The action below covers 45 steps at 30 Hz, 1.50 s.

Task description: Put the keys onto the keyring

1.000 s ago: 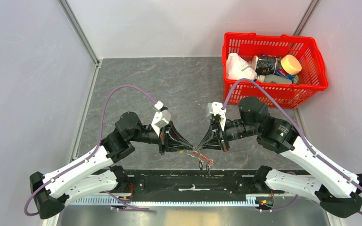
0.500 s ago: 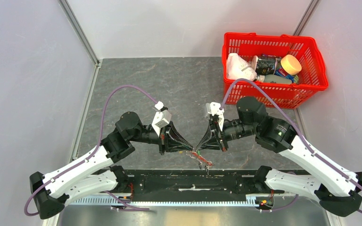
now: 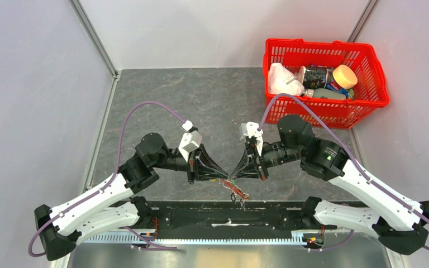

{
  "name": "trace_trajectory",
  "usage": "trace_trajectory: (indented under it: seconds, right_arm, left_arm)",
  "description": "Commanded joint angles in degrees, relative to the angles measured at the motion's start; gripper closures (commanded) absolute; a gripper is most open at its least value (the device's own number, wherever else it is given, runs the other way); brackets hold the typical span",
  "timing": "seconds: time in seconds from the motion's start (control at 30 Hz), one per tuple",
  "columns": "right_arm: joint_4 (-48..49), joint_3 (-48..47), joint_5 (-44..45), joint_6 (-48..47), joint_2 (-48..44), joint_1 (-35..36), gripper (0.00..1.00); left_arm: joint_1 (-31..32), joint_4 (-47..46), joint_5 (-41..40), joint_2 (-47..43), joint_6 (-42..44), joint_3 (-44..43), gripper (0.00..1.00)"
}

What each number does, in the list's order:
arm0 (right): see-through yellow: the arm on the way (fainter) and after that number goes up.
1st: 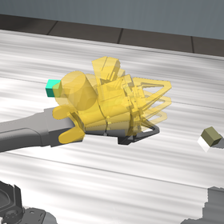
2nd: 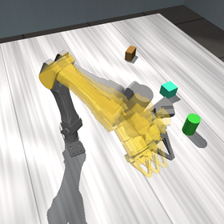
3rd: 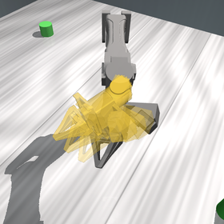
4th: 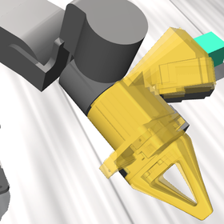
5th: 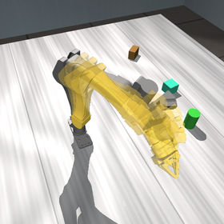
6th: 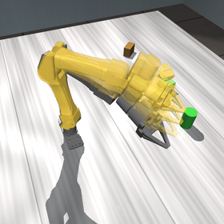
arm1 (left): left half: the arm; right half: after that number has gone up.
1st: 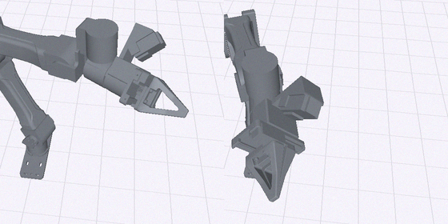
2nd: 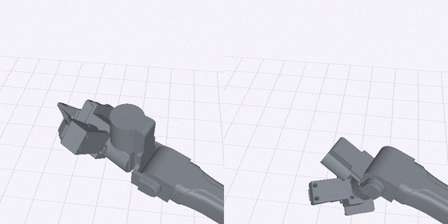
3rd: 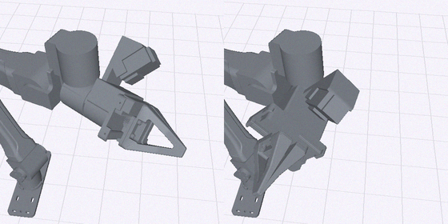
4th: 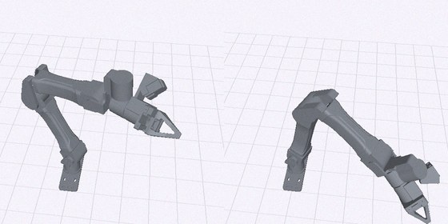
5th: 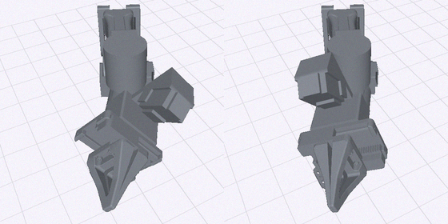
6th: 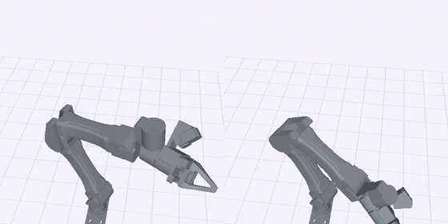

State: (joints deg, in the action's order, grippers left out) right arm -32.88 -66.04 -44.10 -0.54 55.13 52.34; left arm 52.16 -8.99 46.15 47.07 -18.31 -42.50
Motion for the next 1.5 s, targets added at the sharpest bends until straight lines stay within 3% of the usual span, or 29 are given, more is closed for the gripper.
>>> trace_trajectory:
  seconds: [0.0, 0.3, 0.63, 0.97, 1.47]
  right_arm:
    - [3.61, -0.93, -0.77, 0.45, 0.16, 0.77, 1.0]
    - [4.37, -0.76, -0.89, 0.45, 1.22, 1.54, 1.0]
    - [3.09, 0.06, -3.04, -1.03, -0.11, 2.16, 1.0]
    - [4.31, 2.18, -5.67, -2.49, -2.16, 2.62, 1.0]
    - [6.95, 3.11, -8.24, -2.37, -2.42, 3.1, 1.0]
  left_arm:
    - [0.22, -3.22, -0.98, -0.75, 2.23, -2.1, 0.98]
    - [0.2, -3.5, 0.14, -0.7, 2.44, -1.88, 0.98]
    - [0.22, -5.14, 7.87, -2.17, 3.05, -1.8, 0.98]
    - [0.27, -5.13, 15.55, 2.42, 2.49, -4.24, 0.98]
    - [0.35, -7.77, 14.96, 4.83, 0.97, -4.7, 0.98]
